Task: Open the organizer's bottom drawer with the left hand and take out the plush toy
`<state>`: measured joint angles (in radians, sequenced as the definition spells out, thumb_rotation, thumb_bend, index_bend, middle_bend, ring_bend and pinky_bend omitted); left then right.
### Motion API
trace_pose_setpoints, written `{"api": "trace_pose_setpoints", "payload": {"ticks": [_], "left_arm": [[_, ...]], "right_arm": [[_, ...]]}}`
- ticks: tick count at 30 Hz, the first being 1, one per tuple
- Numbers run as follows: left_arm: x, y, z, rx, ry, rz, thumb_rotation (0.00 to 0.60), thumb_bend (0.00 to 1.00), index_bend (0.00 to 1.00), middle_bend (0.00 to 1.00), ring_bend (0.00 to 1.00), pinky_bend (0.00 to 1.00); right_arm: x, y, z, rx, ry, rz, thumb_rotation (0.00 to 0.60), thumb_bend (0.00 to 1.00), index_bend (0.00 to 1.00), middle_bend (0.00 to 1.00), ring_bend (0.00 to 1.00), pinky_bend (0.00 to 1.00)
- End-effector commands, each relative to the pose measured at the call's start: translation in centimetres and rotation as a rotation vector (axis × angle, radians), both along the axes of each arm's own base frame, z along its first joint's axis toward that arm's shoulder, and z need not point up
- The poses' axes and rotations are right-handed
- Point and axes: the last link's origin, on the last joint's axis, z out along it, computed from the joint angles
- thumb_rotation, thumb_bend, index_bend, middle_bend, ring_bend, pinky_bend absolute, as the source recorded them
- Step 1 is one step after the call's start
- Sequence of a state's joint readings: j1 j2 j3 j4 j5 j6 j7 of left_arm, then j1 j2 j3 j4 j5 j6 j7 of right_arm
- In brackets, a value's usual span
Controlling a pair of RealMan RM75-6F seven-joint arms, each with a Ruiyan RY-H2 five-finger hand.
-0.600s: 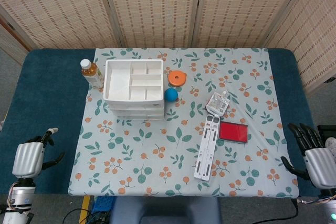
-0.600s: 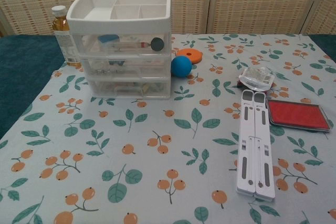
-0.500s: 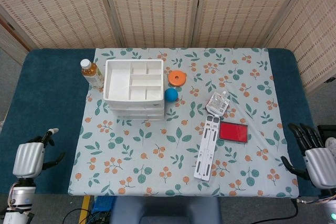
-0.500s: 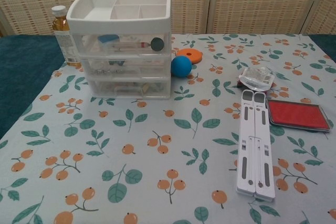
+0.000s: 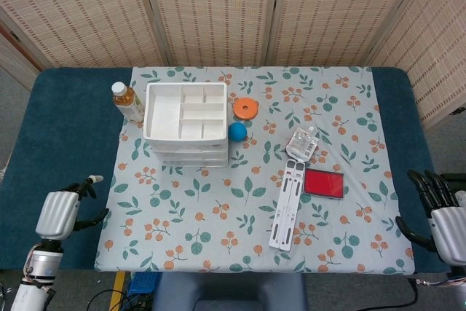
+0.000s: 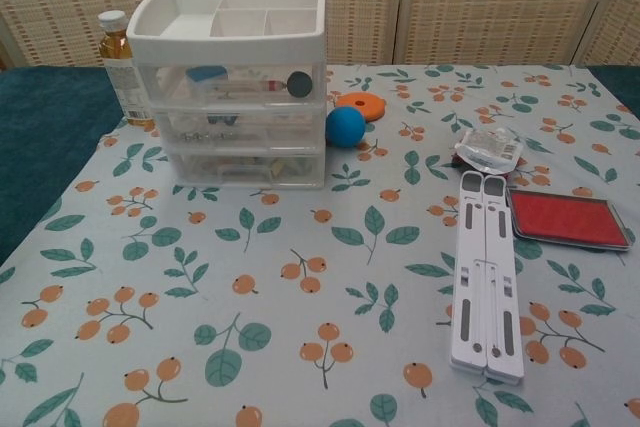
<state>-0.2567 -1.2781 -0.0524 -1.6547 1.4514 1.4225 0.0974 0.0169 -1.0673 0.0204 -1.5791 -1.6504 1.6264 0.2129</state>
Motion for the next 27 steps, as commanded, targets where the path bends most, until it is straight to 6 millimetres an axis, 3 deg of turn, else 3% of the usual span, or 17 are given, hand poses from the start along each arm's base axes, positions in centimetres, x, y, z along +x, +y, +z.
{"api": "trace_pose_setpoints", "payload": {"ticks": [1, 3, 10, 16, 27], "left_arm": [[2.0, 1.3, -1.3, -0.105, -0.111, -0.057, 0.600, 0.20, 0.28, 0.52, 0.50, 0.71], [2.9, 2.2, -1.8, -0.138, -0.133, -0.084, 0.600, 0.20, 0.28, 0.54, 0.53, 0.77], [6.3, 4.0, -4.7, -0.309, -0.268, -0.126, 0.600, 0.20, 0.28, 0.75, 0.78, 0.99], [9.0, 4.8, -7.9, -0.492, -0.375, -0.128, 0.600, 0.20, 0.25, 0.90, 0.96, 1.00], [11.5, 5.7, -13.0, -0.726, -0.572, 0.097, 0.600, 0.24, 0.06, 0.96, 1.00, 1.00]], "right_arm": [[0.0, 0.1, 0.0, -0.001, -0.002, 0.000, 0.600, 0.34, 0.00, 0.08, 0.00, 0.04], [0.0, 0.2, 0.1, -0.003, -0.001, 0.000, 0.600, 0.34, 0.00, 0.08, 0.00, 0.04], [0.0, 0.4, 0.2, -0.014, -0.001, -0.001, 0.600, 0.34, 0.00, 0.08, 0.00, 0.04], [0.2, 0.3, 0.4, -0.019, 0.000, 0.004, 0.600, 0.34, 0.00, 0.08, 0.00, 0.04], [0.4, 0.2, 0.4, -0.020, 0.005, 0.007, 0.600, 0.34, 0.00, 0.08, 0.00, 0.04]]}}
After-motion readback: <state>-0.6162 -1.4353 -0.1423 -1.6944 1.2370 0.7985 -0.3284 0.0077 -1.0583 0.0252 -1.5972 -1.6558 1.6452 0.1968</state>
